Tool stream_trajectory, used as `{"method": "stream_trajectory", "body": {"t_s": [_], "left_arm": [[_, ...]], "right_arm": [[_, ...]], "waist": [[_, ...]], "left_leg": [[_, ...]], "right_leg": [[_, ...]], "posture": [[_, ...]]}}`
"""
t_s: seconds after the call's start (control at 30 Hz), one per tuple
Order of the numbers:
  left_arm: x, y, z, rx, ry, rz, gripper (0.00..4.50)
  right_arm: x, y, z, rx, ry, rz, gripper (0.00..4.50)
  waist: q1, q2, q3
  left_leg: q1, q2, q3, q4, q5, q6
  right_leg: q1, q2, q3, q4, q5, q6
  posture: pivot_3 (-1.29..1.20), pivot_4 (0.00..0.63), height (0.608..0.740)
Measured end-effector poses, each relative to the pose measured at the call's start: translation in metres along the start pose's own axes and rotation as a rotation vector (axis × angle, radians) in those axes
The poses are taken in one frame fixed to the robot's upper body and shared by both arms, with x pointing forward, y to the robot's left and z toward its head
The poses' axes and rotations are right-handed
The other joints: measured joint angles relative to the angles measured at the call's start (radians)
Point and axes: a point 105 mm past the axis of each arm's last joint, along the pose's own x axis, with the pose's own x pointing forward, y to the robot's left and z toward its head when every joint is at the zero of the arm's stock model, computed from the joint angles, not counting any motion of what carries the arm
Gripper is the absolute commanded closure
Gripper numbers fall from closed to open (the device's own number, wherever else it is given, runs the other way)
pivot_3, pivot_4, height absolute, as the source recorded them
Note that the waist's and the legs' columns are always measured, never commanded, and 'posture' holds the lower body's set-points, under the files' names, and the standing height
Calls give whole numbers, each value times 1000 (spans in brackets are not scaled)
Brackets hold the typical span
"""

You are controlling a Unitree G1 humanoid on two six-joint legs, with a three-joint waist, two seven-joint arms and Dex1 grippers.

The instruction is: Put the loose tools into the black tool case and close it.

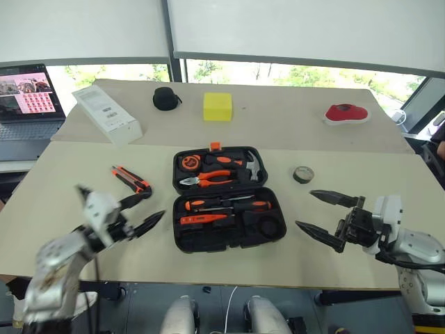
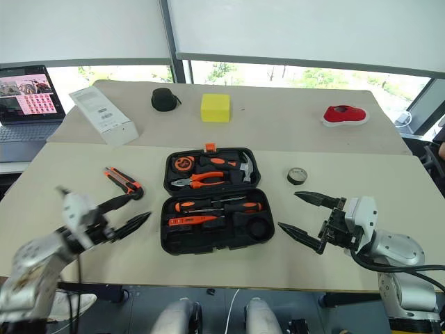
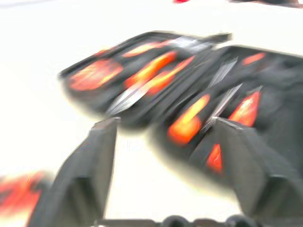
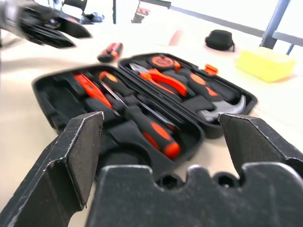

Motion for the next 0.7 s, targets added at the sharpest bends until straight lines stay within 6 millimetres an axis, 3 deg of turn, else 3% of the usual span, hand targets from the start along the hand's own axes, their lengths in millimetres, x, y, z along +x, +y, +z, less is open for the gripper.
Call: {"method": "stream_trajectory", "body": {"t_s": [0.07, 0.13, 0.27, 0.37, 0.6, 0.7], "left_arm": [[-41, 18, -17, -22, 48, 211, 22], [-68, 26, -25, -15, 78, 342, 22], [-81, 33, -26, -17, 115, 451, 22], [-64, 30, -16, -112, 108, 472, 22], [21, 28, 40, -295, -11, 528, 22], [47, 26, 43, -396, 29, 643, 22]], "right_arm": [[-2, 2, -4, -3, -9, 14, 0], [-4, 1, -7, -11, -25, 6, 0], [-3, -6, -8, -25, -49, -22, 0], [-4, -9, -10, -16, -47, -26, 0], [4, -8, -4, 5, -69, 22, 0], [8, -6, 1, 29, -84, 45, 0]], "waist": [[0, -2, 1], [7, -5, 2], [27, -5, 3], [28, -6, 3], [23, -6, 3], [11, -7, 3]], "left_leg": [[0, 0, 0, 0, 0, 0], [0, -1, 0, 0, 0, 0], [1, -1, 1, 0, -1, -3], [1, -1, 1, 0, 0, -1], [3, -2, -2, 0, 1, 0], [3, -3, -3, 0, 0, -1]], "right_leg": [[0, 0, 0, 0, 0, 0], [1, -1, -1, -1, 0, 0], [-3, -2, -1, -1, -4, -7], [1, -2, -1, 0, -2, -3], [4, 1, -1, 1, 1, 0], [5, 1, -1, 1, 1, 0]], "posture": [[0, 150, 740], [0, 150, 740], [0, 150, 740], [0, 150, 740], [0, 150, 740], [0, 150, 740]]}}
